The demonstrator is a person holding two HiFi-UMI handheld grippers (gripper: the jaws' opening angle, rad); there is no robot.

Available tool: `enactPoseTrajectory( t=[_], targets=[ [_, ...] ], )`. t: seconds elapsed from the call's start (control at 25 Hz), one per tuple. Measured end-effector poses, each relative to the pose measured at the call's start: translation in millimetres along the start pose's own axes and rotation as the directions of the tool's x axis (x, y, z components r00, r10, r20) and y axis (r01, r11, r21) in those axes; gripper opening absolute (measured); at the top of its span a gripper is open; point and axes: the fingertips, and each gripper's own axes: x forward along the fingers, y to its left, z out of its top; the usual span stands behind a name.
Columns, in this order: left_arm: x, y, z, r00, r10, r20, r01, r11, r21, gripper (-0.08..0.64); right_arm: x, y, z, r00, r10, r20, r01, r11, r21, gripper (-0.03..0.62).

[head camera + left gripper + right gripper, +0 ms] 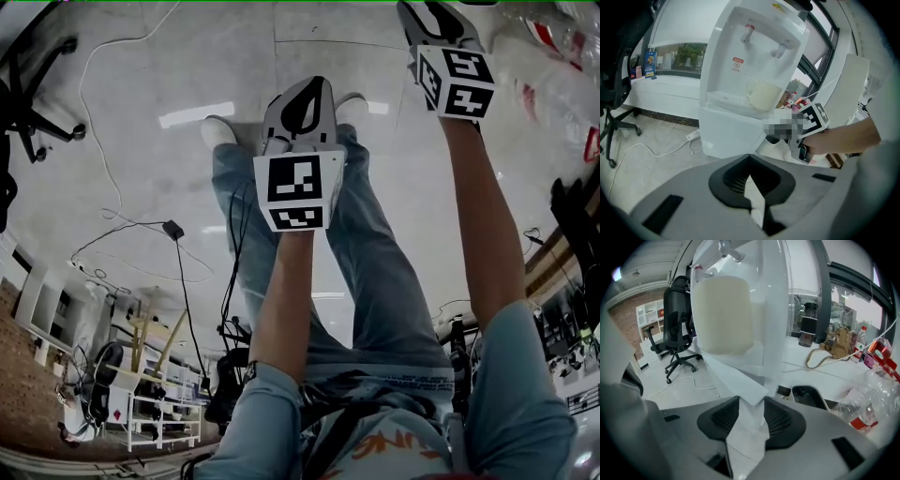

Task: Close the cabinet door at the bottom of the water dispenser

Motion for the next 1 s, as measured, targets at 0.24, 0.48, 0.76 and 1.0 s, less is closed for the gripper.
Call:
enactPoseTrajectory(
  t=[0.24,0.48,0.76,1.0],
  targets=[
    [-2,-1,1,1.0,0.009,0.002,-0.009,1.0,-0.009,0.008,11,-16,10,1.0,0.011,0.029,-0.011,1.0,-0.003,0.173],
    [-13,8,-6,1.0,0.02,-0.015,-0.02,1.0,0.023,0.008,17,-24,19,0.997,0.031,0.074,-0.032,0.999,0.008,0.167],
    [-15,24,-3,0.999,0.047,-0.011,-0.047,0.999,0.01,0.008,27,-34,28,0.995,0.042,0.088,-0.041,0.999,-0.018,0.161],
    [-15,22,-4,0.999,0.047,-0.009,-0.047,0.999,-0.001,0.008,33,-37,30,0.997,0.033,0.075,-0.029,0.999,-0.044,0.141]
  ],
)
